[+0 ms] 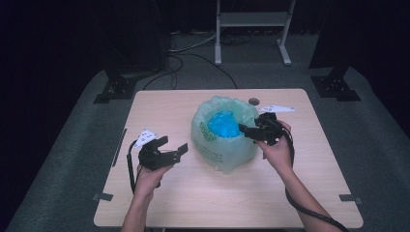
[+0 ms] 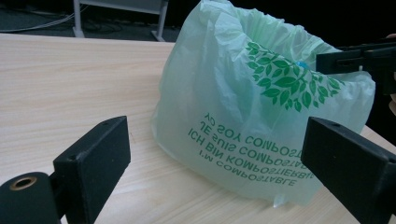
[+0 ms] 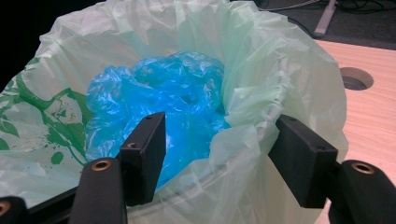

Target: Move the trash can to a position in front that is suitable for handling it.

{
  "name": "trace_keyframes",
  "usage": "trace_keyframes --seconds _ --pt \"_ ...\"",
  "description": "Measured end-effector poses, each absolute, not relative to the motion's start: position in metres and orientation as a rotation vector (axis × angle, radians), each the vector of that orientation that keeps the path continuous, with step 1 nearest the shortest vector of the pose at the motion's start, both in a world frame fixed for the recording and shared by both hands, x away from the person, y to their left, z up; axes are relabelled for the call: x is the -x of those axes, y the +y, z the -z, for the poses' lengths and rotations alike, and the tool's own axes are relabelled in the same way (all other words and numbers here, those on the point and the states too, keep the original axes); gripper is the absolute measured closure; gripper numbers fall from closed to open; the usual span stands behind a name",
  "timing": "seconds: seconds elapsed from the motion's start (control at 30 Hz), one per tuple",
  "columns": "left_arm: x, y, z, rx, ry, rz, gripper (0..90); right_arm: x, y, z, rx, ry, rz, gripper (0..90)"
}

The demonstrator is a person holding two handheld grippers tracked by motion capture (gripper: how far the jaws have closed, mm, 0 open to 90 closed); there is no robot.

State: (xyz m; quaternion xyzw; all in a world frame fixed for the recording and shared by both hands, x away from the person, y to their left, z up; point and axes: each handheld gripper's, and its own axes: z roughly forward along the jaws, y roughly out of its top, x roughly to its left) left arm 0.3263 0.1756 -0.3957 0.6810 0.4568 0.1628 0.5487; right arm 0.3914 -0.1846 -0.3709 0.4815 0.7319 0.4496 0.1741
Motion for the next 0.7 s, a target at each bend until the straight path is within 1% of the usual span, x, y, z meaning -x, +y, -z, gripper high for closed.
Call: trace_keyframes --seconds 0.2,0.7 --pt "-0.326 0.176 0.394 -1.603 1.089 -0.372 7.2 -0.388 -0.179 0.371 -1.348 2.085 -1.286 36.7" --pt "-0.321 0.187 0.384 -1.568 1.100 -0.418 7.2 -0.377 -0.151 0.372 -1.257 2.134 -1.326 36.7"
